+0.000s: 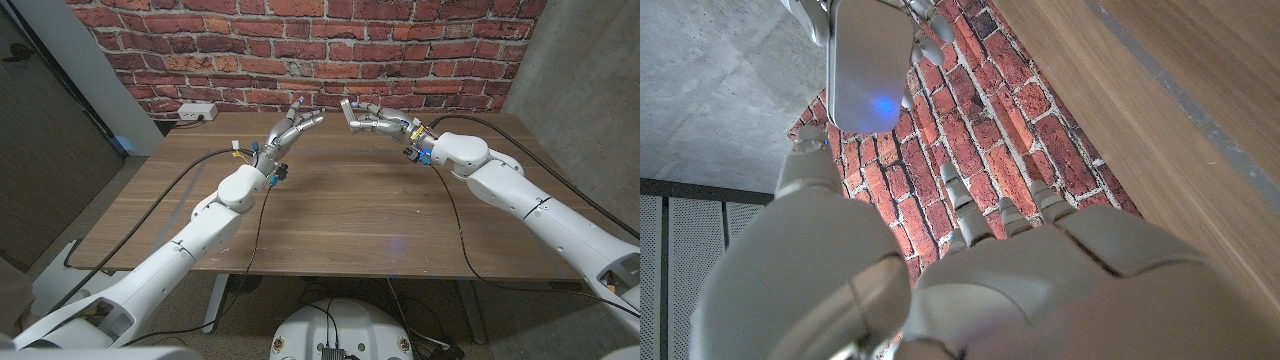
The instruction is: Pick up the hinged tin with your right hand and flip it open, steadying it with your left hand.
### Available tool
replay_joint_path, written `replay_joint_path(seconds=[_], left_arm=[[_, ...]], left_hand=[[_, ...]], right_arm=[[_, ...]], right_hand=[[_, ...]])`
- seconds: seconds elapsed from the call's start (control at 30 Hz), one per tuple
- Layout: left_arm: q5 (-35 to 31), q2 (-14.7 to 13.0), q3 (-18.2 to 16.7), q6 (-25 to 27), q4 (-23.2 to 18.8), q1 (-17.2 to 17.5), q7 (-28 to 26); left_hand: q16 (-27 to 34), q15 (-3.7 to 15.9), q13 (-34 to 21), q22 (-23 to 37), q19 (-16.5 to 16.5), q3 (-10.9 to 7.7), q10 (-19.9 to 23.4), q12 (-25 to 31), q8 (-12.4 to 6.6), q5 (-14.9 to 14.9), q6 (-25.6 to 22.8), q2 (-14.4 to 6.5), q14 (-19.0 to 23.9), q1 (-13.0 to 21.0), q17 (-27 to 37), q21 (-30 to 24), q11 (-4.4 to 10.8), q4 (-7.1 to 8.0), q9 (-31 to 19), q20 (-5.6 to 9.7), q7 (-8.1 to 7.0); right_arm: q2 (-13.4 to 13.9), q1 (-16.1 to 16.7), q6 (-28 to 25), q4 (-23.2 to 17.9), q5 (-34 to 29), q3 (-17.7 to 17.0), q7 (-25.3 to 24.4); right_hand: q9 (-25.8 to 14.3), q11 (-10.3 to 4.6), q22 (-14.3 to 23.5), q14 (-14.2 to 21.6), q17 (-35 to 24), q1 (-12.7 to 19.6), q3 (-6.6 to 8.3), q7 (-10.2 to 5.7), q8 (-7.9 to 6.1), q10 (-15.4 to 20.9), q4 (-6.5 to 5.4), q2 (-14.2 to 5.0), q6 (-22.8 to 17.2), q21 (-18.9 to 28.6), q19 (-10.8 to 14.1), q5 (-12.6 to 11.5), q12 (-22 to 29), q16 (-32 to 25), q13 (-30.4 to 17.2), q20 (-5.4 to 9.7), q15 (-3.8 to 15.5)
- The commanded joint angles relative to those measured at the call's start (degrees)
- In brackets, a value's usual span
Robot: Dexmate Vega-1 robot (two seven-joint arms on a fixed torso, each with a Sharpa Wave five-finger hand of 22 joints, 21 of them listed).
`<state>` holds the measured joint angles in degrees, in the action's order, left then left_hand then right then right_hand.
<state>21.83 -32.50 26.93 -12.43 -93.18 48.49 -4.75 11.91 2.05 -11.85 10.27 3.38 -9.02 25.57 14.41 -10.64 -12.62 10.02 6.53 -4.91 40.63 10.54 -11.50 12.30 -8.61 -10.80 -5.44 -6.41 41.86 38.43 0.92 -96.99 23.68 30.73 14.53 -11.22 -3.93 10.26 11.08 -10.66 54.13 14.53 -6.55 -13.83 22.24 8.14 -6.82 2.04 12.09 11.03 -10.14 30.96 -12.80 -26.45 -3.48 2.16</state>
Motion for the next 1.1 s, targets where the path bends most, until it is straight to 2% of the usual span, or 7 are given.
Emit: replay_joint_path(seconds=[0.03,0.63,1.1], left_arm=[[0.4,0.7,0.4,-1.6,1.1,-0.5,1.3],[0.5,1.9,1.2,-2.9,2.2,-1.4,2.5],[-0.4,1.2,1.2,-3.3,1.2,-1.7,3.1]], left_hand=[[-0.1,0.25,-0.2,0.3,0.2,0.10,0.5,0.1,0.01,-0.5,17.4,-0.8,-0.6,0.4,0.2,-0.2,0.05,0.08,-0.3,-0.21,0.36],[-0.2,0.18,-0.5,0.3,0.4,0.09,0.8,0.0,-0.44,-0.8,16.9,-1.3,-0.7,1.0,0.3,-0.2,0.07,0.43,-0.3,-0.15,0.16],[-0.5,-0.11,-0.7,0.3,1.0,0.42,0.5,-0.2,-0.49,-0.8,17.0,-1.2,-1.2,1.0,0.4,0.0,0.03,0.75,-0.3,-0.31,-0.25]], right_arm=[[-0.1,0.0,0.4,-0.4,0.5,0.2,0.8],[-0.1,0.1,1.4,-0.3,0.1,0.5,1.5],[-0.1,0.0,0.9,-0.1,-0.5,0.7,1.2]], right_hand=[[-0.1,-8.65,0.2,0.5,-0.2,0.0,-0.21,0.02,0.10,9.2,-0.12,-0.52,-0.2,-0.1,0.0,-0.3,0.1,0.0,-0.4,-0.20,6.42],[-0.1,-8.65,0.2,0.7,-0.2,0.1,-0.35,0.02,0.29,9.4,-0.12,-0.54,-0.2,-0.2,0.0,-0.3,0.0,0.0,-0.6,-0.07,6.57],[-0.1,-8.65,0.2,0.7,-0.2,0.1,-0.44,0.07,0.40,9.4,-0.13,-0.57,-0.2,-0.3,-0.1,-0.3,-0.2,0.0,-0.8,0.13,6.66]])
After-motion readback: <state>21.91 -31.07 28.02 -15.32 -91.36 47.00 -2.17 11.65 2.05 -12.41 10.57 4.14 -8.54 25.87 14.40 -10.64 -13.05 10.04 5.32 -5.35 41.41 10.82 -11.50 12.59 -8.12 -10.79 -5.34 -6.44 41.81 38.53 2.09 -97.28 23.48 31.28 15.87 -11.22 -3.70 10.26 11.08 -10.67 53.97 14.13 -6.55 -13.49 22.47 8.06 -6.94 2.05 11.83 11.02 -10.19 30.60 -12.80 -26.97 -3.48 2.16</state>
